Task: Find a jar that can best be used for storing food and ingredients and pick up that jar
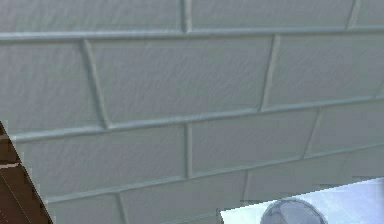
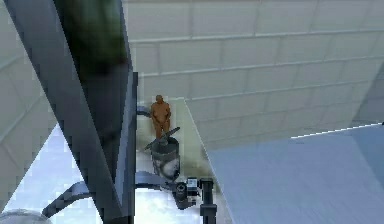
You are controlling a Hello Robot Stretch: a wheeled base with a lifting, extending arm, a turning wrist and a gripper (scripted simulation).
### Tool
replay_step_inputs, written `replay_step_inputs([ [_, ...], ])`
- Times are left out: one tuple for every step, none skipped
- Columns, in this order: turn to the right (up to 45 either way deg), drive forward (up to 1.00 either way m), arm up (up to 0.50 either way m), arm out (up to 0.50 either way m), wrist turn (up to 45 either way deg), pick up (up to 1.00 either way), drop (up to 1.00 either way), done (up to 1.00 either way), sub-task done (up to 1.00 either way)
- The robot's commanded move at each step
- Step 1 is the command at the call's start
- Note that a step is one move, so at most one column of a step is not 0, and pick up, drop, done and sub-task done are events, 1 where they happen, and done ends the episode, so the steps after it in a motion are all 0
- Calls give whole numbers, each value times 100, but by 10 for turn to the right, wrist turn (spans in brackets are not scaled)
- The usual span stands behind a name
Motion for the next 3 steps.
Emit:
replay_step_inputs([
  [0,0,0,0,0,100,0,0,0],
  [0,0,10,0,0,0,0,0,0],
  [0,0,0,0,0,0,0,100,0],
])
